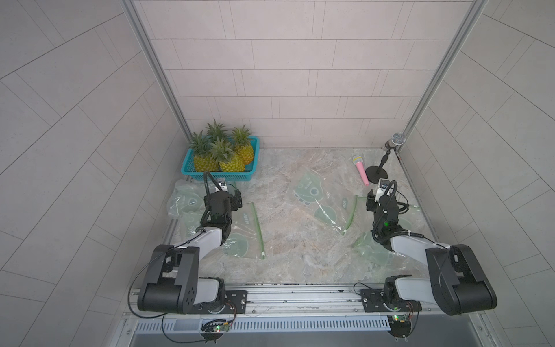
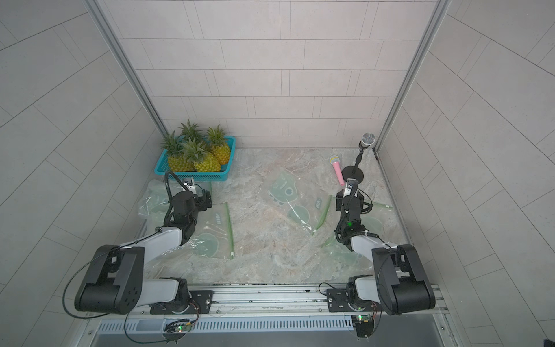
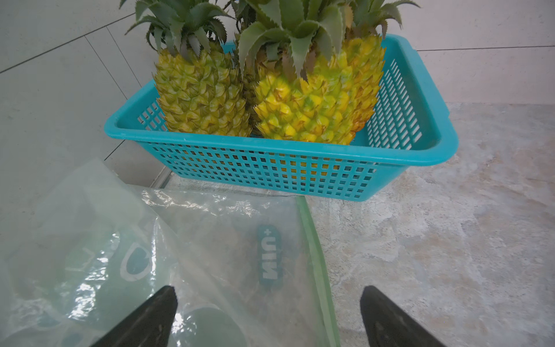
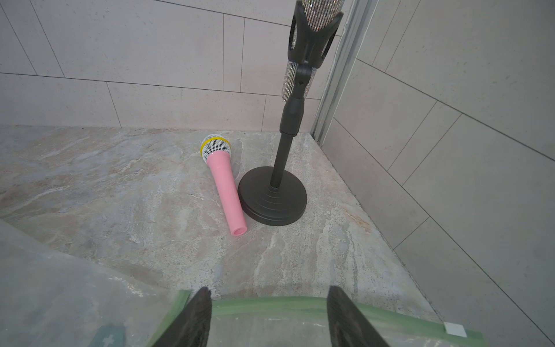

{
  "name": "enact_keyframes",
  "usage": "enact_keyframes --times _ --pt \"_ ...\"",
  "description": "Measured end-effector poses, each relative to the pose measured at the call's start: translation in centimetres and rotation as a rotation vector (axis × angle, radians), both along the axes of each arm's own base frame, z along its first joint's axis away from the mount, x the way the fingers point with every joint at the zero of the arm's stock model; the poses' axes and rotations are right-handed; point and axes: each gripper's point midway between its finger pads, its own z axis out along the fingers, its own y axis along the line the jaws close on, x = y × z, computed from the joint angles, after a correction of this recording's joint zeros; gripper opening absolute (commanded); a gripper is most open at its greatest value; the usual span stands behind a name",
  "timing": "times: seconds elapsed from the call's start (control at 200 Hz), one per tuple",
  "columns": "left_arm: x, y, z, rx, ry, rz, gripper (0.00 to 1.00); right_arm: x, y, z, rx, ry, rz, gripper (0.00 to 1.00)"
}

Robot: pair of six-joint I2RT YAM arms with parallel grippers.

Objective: Open the zip-top bag and take out the pineapple
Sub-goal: Reset both arms

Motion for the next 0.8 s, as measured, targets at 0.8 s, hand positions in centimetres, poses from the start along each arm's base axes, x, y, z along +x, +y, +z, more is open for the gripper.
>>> enact_keyframes --times 0.8 --pt "1.5 -0.7 -3.8 -0.053 -0.024 -0.082 1.00 1.2 0.3 -6.0 0.076 0.063 0.065 1.00"
